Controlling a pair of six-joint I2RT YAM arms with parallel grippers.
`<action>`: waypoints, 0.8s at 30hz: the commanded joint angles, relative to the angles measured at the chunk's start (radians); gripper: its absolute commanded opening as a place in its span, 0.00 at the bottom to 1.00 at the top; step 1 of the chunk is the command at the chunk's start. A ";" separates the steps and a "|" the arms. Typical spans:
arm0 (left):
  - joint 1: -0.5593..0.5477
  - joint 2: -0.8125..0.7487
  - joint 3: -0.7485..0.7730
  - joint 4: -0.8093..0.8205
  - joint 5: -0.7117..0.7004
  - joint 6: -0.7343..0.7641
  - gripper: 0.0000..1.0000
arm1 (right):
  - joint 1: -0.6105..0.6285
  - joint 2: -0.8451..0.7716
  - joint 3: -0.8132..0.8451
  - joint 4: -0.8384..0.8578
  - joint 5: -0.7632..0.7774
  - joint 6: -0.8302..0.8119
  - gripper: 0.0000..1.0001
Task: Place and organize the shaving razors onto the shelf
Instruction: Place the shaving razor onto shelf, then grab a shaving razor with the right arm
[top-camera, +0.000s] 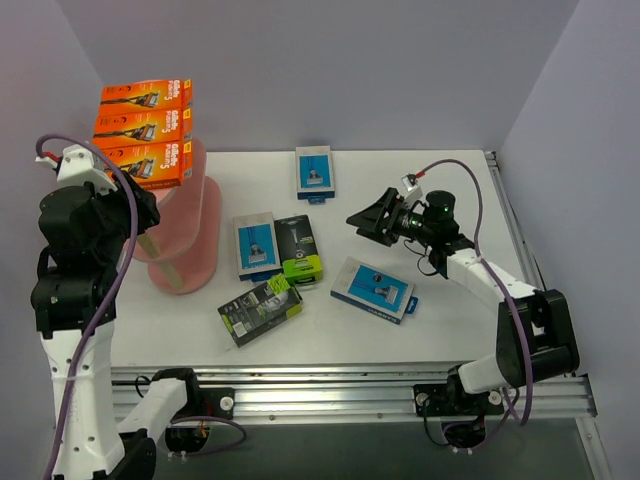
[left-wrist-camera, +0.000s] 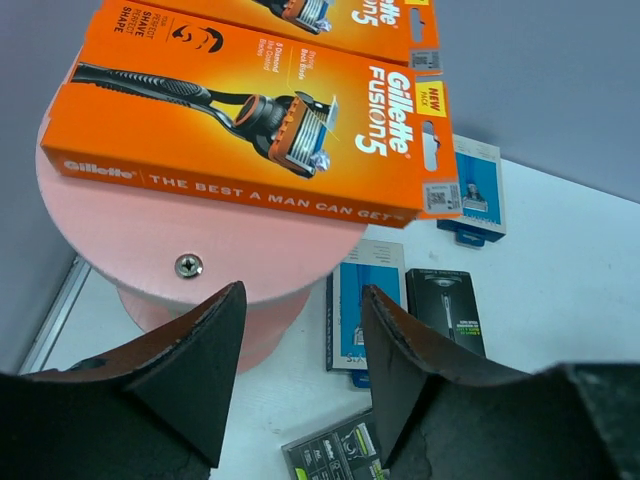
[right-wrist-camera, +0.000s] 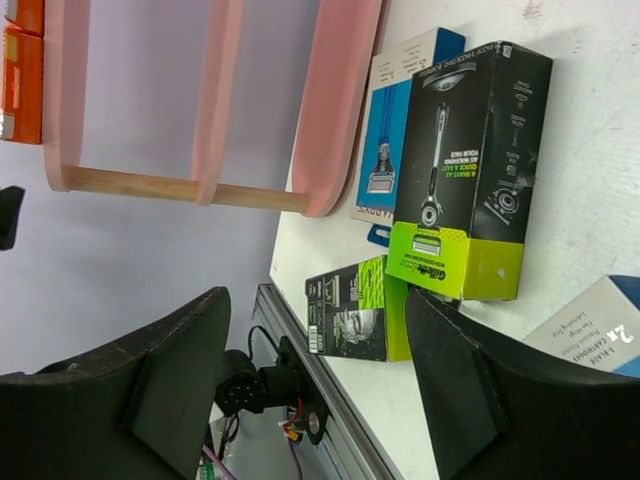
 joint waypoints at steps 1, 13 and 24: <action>0.005 -0.062 -0.023 0.024 0.056 0.009 0.59 | -0.006 -0.082 0.002 -0.079 0.024 -0.081 0.66; -0.003 -0.189 -0.149 0.027 0.168 0.020 0.94 | 0.014 -0.077 -0.087 -0.214 0.136 -0.188 0.66; -0.081 -0.264 -0.339 0.162 0.381 -0.023 0.98 | 0.232 -0.100 -0.116 -0.182 0.326 -0.054 0.66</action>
